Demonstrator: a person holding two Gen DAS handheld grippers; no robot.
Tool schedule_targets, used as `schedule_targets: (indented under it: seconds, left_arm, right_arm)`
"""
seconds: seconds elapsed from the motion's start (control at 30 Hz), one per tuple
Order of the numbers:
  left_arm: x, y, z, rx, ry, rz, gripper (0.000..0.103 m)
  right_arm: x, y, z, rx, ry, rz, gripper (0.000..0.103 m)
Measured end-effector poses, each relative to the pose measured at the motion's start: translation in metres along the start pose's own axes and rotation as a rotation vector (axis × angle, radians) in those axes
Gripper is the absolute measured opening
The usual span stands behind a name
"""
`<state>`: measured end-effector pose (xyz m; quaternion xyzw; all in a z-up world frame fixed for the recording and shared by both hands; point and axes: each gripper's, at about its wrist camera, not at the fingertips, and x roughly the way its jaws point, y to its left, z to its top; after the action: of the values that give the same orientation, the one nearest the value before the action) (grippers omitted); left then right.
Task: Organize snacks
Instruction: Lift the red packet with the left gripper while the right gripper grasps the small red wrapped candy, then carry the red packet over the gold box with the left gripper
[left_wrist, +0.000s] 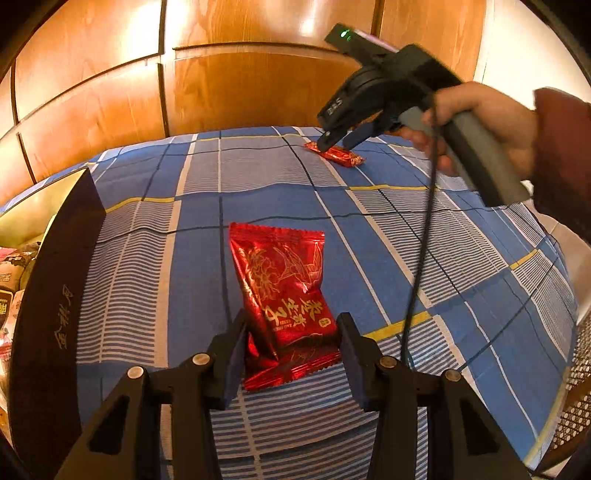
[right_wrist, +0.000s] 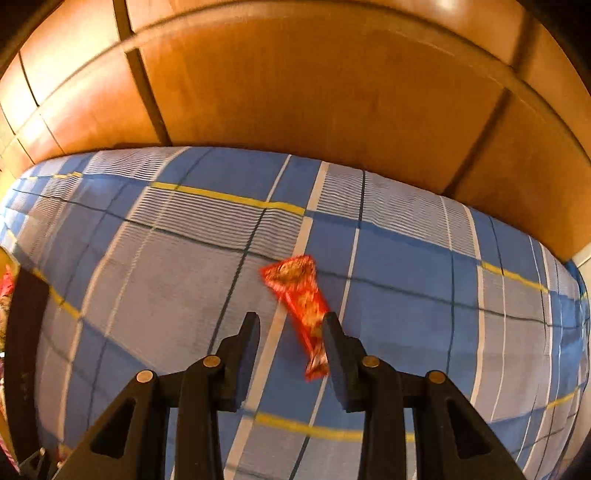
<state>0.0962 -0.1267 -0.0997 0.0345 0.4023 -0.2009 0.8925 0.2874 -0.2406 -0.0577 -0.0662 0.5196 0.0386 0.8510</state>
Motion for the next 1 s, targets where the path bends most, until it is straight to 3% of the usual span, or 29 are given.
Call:
schedule_targets:
  seconds: [0.1,0.13,0.17,0.2,0.33,0.4,0.57,0.73,1.0]
  left_arm:
    - [-0.001,0.000,0.000,-0.002,-0.003,-0.002,0.048]
    - [-0.001,0.000,-0.001,-0.003,-0.004,-0.003,0.048]
    - [-0.001,0.000,-0.001,-0.004,-0.005,-0.003,0.048]
    - [-0.001,0.000,-0.001,-0.005,-0.005,-0.003,0.048]
    - [-0.001,-0.001,-0.001,-0.007,-0.009,-0.004,0.048]
    - [-0.001,-0.001,-0.001,-0.009,-0.010,-0.005,0.048]
    - [-0.001,-0.001,0.000,-0.009,-0.013,-0.006,0.048]
    - [-0.001,-0.002,0.000,-0.002,-0.012,0.003,0.048]
    - [0.001,-0.005,0.001,0.017,-0.008,0.026,0.048]
  right_arm:
    - [0.010,-0.002,0.005,-0.008,0.000,-0.028,0.037]
    - [0.014,-0.003,0.006,-0.001,0.015,-0.017,0.036]
    - [0.018,-0.004,0.005,0.002,0.030,-0.010,0.025]
    - [0.019,-0.004,0.002,-0.010,0.034,-0.020,0.021]
    - [0.007,-0.003,-0.013,-0.027,0.024,-0.031,0.021]
    - [-0.003,-0.004,-0.027,-0.021,0.039,-0.027,0.021]
    - [-0.034,0.000,-0.089,-0.008,0.139,0.097,0.021]
    - [-0.048,0.015,-0.145,-0.046,0.195,0.168,0.022]
    - [-0.050,0.027,-0.169,-0.153,0.104,0.154,0.026]
